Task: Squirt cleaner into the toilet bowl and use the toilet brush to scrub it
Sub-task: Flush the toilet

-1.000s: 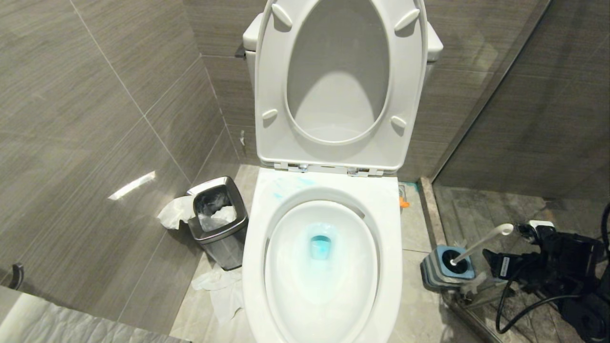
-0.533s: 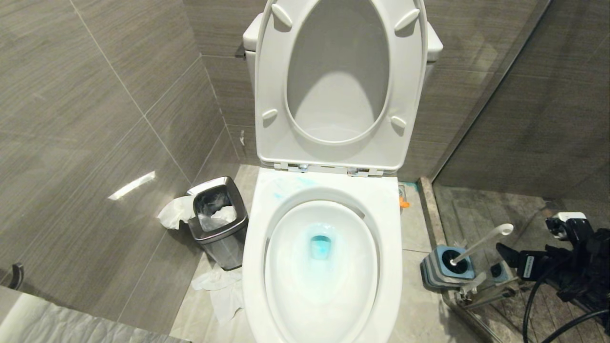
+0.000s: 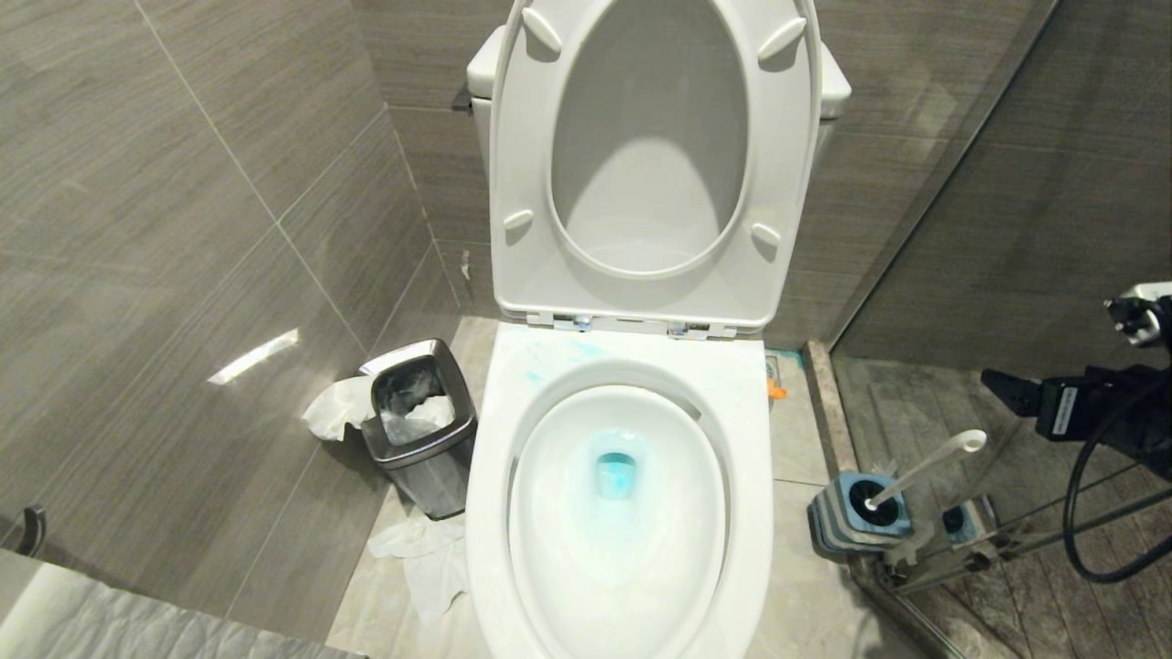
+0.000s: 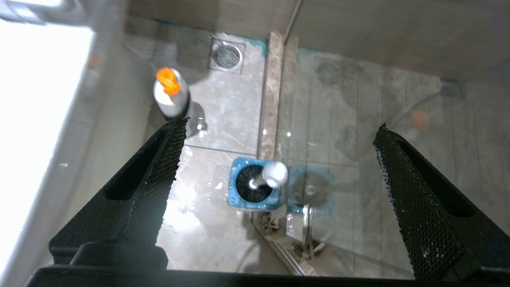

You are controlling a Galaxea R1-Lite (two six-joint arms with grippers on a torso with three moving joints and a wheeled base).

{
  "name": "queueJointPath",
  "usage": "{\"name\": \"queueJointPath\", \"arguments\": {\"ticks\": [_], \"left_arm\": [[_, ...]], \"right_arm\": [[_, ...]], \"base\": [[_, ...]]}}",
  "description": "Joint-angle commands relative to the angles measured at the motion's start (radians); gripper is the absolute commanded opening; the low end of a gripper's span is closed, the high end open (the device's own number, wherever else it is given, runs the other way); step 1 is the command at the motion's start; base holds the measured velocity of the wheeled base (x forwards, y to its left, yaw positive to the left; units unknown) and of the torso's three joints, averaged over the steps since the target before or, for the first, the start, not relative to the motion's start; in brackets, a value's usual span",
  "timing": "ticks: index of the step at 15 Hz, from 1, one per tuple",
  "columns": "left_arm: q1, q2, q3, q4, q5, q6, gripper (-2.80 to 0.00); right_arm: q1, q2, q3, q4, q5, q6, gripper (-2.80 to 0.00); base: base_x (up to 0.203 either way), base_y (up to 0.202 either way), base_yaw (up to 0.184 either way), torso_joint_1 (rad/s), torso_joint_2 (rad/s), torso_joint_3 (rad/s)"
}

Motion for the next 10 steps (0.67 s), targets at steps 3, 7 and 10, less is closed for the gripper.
{"name": "queueJointPath", "arguments": {"ticks": [3, 7, 10], "left_arm": [[0.000, 0.002, 0.002, 0.000, 0.000, 0.000, -2.80], [0.000, 0.002, 0.002, 0.000, 0.000, 0.000, -2.80], [0.000, 0.002, 0.002, 0.000, 0.000, 0.000, -2.80]], "right_arm": [[0.000, -0.105, -0.161, 0.226, 0.023, -0.009, 0.00], [0.000, -0.130, -0.179, 0.248, 0.059, -0.020, -2.80], [0.000, -0.178, -0.186, 0.305, 0.064, -0.018, -2.80]], "base": [[0.000, 0.000, 0.000, 0.000, 0.00, 0.000], [0.000, 0.000, 0.000, 0.000, 0.00, 0.000], [0.000, 0.000, 0.000, 0.000, 0.00, 0.000]]}}
